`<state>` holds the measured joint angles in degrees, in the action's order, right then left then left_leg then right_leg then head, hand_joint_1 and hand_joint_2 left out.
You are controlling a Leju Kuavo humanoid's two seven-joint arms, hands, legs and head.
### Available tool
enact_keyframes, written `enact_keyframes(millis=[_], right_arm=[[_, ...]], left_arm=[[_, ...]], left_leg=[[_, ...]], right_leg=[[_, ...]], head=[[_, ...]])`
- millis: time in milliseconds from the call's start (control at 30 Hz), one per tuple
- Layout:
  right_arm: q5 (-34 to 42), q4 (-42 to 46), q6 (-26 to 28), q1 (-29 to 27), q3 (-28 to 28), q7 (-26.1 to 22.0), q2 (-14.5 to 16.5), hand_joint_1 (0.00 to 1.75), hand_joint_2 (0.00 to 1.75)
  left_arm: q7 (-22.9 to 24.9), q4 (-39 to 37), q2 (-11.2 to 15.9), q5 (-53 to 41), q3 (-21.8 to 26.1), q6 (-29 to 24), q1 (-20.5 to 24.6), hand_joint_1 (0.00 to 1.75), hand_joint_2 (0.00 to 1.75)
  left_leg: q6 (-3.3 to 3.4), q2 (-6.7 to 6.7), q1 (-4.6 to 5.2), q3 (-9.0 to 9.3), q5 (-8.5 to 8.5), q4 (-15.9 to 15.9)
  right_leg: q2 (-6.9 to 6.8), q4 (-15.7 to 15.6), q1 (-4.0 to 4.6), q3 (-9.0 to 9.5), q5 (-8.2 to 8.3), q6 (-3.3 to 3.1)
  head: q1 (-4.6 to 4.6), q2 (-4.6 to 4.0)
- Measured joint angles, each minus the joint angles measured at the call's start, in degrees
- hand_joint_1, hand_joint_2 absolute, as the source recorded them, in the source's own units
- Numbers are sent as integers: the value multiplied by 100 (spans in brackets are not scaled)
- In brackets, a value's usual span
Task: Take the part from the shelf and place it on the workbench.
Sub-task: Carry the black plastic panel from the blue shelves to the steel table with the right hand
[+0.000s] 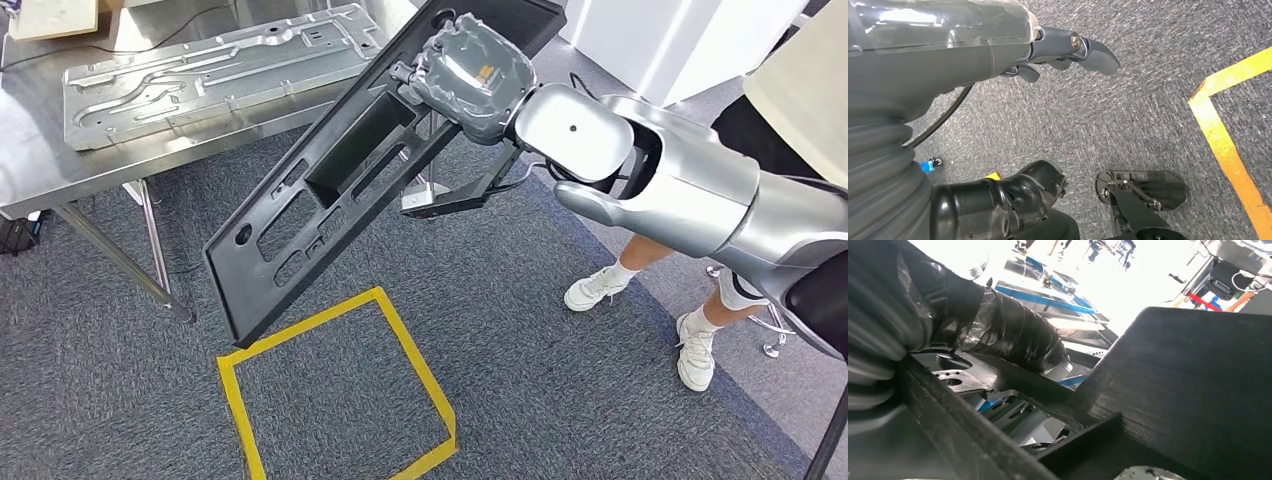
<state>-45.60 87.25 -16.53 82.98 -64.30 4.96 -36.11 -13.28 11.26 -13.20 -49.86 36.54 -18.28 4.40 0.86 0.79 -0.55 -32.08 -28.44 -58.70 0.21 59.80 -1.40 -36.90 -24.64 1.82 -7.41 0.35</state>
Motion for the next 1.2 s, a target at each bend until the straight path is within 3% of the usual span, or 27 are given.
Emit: enact_keyframes(millis=[600,667,733,800,833,900,933,967,1033,1067,1100,1200], right_arm=[[21,0,24,-26,0,3,-43,175,175],[21,1,31,-48,0,7,-53,175,175],[21,4,40,-80,2,13,-73,175,175],[22,7,53,-83,7,20,-93,175,175],[22,7,58,-83,8,23,-101,175,175],[23,7,63,-113,6,28,-109,175,175],[23,7,62,-134,4,28,-111,175,175],[23,7,61,-146,3,28,-114,175,175],[23,1,61,-163,1,31,-130,175,175],[23,-4,61,-165,-8,31,-145,175,175],[23,-4,62,-182,-17,33,-151,175,175],[27,4,66,-288,-34,33,-174,175,175]], left_arm=[[21,0,0,-1,27,-11,0,0,175],[47,0,10,4,39,-5,-3,0,175],[62,0,12,6,53,-3,-5,0,175],[79,0,6,5,60,-4,-15,0,175],[90,0,7,3,62,-4,-22,0,175],[105,0,10,1,63,-6,-28,0,175],[110,0,8,-1,63,-6,-32,0,175],[115,0,7,-2,63,-6,-39,0,175],[125,0,16,-4,66,-10,-61,0,175],[127,0,21,-4,72,-14,-62,0,175],[124,1,25,-5,78,-19,-56,0,175],[110,2,16,-9,96,-35,-24,0,175]], left_leg=[[1,0,3,-2,-7,-4],[78,5,26,14,7,43],[224,19,6,161,37,258],[296,39,-38,329,53,457],[292,48,-45,370,45,485],[234,67,-90,438,-7,479],[185,70,-126,482,-49,467],[123,71,-174,531,-102,442],[-52,70,-259,598,-227,334],[-140,67,-279,587,-280,247],[-217,63,-279,539,-322,167],[-330,58,-277,434,-391,96]], right_leg=[[0,-7,-3,1,1,1],[-7,-4,-18,24,73,39],[-22,36,-40,0,112,78],[-14,345,-44,-199,-43,95],[-4,642,-48,-367,-161,114],[2,1199,-95,-709,-323,183],[-3,1261,-131,-770,-278,231],[-12,1116,-175,-720,-132,296],[-30,498,-254,-444,228,463],[-31,244,-257,-357,268,481],[-18,147,-256,-338,258,412],[9,252,-225,-436,104,77]], head=[[0,0],[1,1],[0,-1],[1,-2],[-1,-3],[5,-2],[5,-2],[6,-2],[-1,-3],[-4,-2],[1,-2],[25,0]])
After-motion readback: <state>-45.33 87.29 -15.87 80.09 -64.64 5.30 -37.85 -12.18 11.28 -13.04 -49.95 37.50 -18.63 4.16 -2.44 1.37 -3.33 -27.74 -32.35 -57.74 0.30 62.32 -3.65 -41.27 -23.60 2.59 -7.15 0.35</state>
